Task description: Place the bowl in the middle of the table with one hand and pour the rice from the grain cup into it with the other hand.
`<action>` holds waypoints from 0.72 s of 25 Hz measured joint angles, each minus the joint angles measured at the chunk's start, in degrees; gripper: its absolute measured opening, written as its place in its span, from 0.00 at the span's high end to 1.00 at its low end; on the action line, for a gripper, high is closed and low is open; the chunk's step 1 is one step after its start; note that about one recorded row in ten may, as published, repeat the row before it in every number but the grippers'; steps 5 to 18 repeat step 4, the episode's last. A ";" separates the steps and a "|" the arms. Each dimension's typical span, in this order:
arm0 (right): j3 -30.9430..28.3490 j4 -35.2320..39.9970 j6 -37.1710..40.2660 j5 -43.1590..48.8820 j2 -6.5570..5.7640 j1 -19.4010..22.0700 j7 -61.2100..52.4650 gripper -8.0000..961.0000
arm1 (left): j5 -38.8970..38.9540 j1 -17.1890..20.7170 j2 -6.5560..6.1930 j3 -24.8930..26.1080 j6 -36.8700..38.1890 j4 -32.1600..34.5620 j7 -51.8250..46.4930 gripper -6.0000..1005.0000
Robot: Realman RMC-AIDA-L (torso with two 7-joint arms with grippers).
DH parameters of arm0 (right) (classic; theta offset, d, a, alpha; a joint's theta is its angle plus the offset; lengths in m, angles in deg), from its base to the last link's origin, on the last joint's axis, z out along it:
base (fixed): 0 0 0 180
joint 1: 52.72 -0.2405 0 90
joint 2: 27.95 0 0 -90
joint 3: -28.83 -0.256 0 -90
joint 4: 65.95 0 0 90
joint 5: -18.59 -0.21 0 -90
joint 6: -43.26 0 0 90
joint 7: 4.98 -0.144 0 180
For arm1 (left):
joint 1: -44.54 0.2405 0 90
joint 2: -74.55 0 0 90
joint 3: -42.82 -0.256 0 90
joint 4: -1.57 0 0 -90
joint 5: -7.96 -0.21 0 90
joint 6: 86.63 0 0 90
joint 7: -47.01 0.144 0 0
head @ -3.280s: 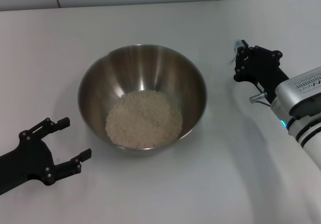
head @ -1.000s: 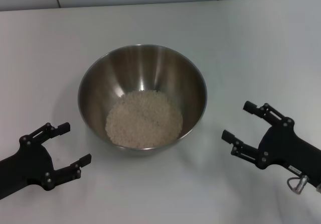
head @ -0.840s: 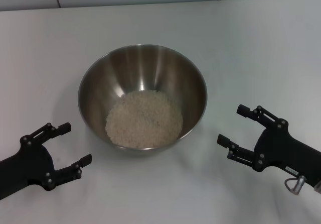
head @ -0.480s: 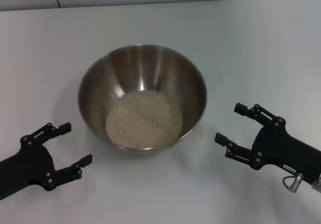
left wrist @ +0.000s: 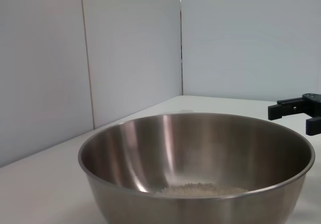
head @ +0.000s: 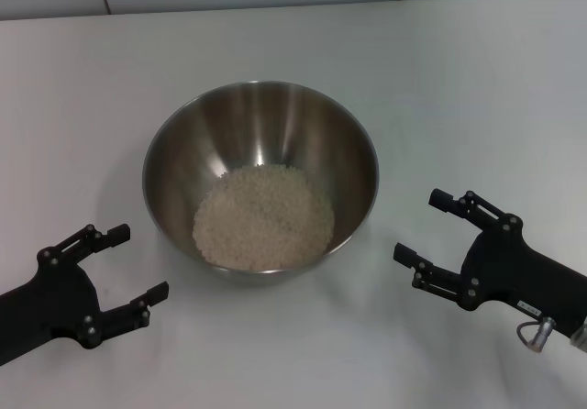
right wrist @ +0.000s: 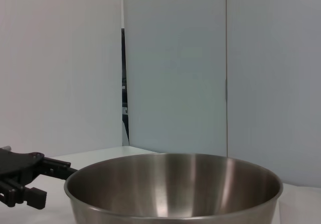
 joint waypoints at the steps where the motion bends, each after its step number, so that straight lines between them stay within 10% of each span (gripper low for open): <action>1: 0.00 -0.01 0.00 0.00 0.00 0.01 0.01 0.13 | 0.00 0.02 0.00 0.00 0.00 0.00 0.00 0.14; 18: 0.00 -0.04 0.00 0.00 0.00 -0.03 0.01 0.13 | 0.00 0.03 0.00 0.00 0.00 0.00 -0.01 0.14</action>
